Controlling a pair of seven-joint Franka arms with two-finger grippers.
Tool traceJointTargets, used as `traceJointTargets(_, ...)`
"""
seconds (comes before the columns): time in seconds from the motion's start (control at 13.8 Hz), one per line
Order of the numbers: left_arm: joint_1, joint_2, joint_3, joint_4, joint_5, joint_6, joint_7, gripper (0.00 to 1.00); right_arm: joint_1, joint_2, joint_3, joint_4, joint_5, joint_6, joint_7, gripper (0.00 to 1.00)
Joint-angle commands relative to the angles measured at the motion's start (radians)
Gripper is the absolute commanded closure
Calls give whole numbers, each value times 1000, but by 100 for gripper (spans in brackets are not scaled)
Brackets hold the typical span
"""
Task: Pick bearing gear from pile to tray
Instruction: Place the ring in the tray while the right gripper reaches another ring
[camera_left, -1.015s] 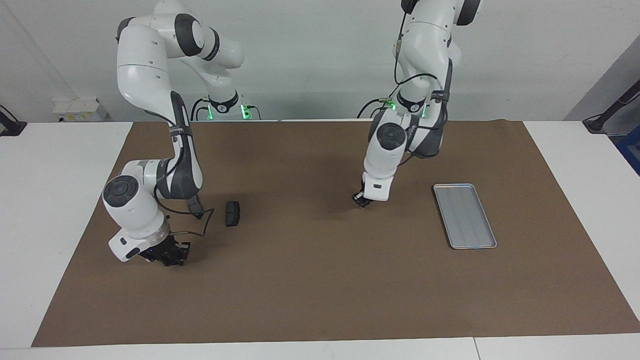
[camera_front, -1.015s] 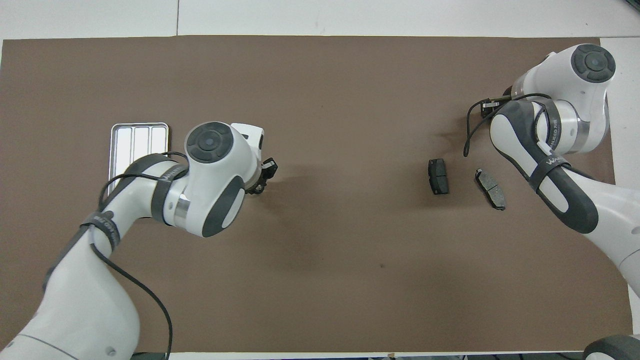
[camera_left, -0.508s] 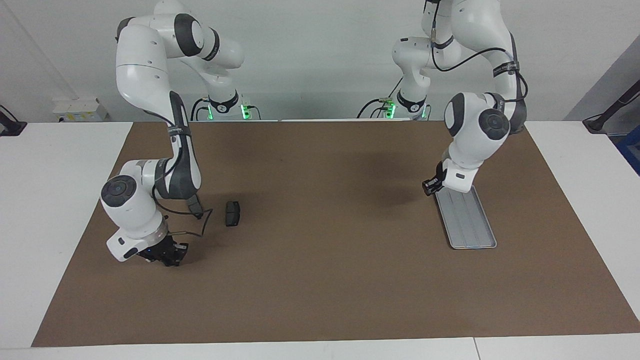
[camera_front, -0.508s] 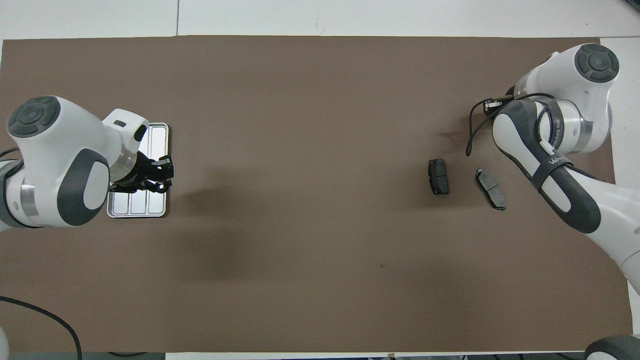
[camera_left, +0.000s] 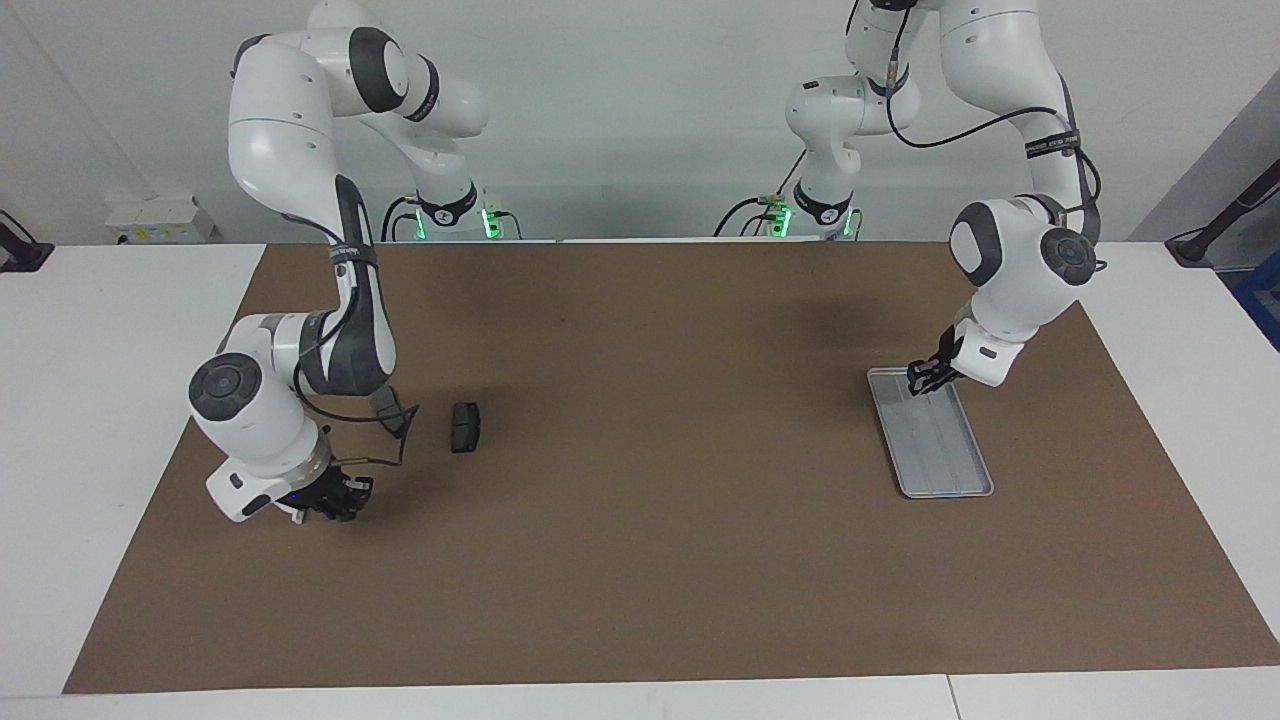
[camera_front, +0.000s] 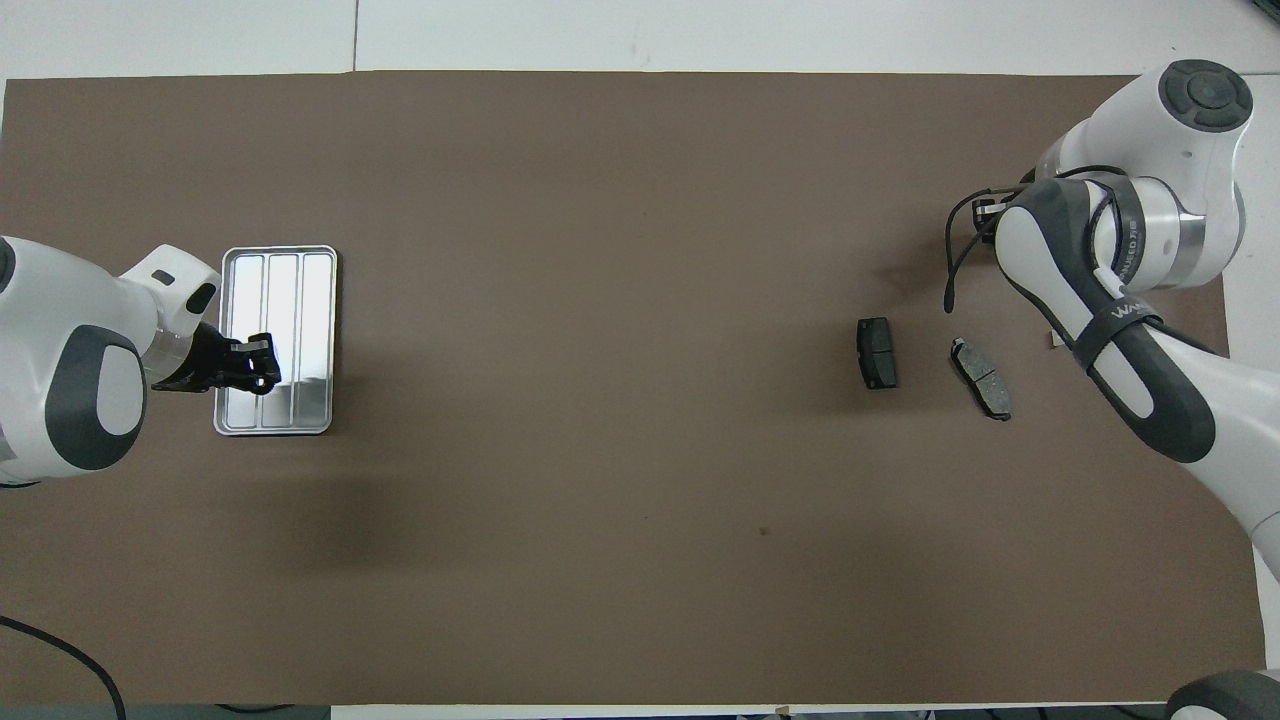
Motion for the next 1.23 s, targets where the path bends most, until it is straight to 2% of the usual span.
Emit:
traceJointTargets(0.0,14,-32,-12,-69,-1,58,24,100,21,-41,14,33,-22,-88,89,100)
traceJointTargets(0.29,13,-23,-12,-89,-1,107,15,100,96,-121,37,33,47,-207,264,100)
traceJointTargets(0.58,7,-2,-12,-106,-1,153,14,100,243,-198,38,33,110,-296,529,100)
traceJointTargets(0.73,5,-5,-12,-119,-1,155,15,98,323,-212,38,48,118,-324,635,100)
traceJointTargets(0.8,7,-5,-12,-120,-1,155,17,88,358,-212,39,60,121,-332,695,100)
traceJointTargets(0.87,5,-5,-12,-120,-1,155,14,69,398,-212,38,82,120,-352,750,100)
traceJointTargets(0.94,4,-5,-12,-117,-1,155,12,45,432,-212,38,96,121,-367,802,100)
traceJointTargets(1.02,4,-5,-12,-113,-1,147,12,34,473,-212,38,106,123,-367,874,100)
traceJointTargets(1.09,2,-3,-12,-106,-1,142,13,9,504,-212,39,110,133,-366,940,100)
traceJointTargets(1.16,4,-8,-12,-97,-1,139,14,0,536,-212,39,113,136,-360,989,100)
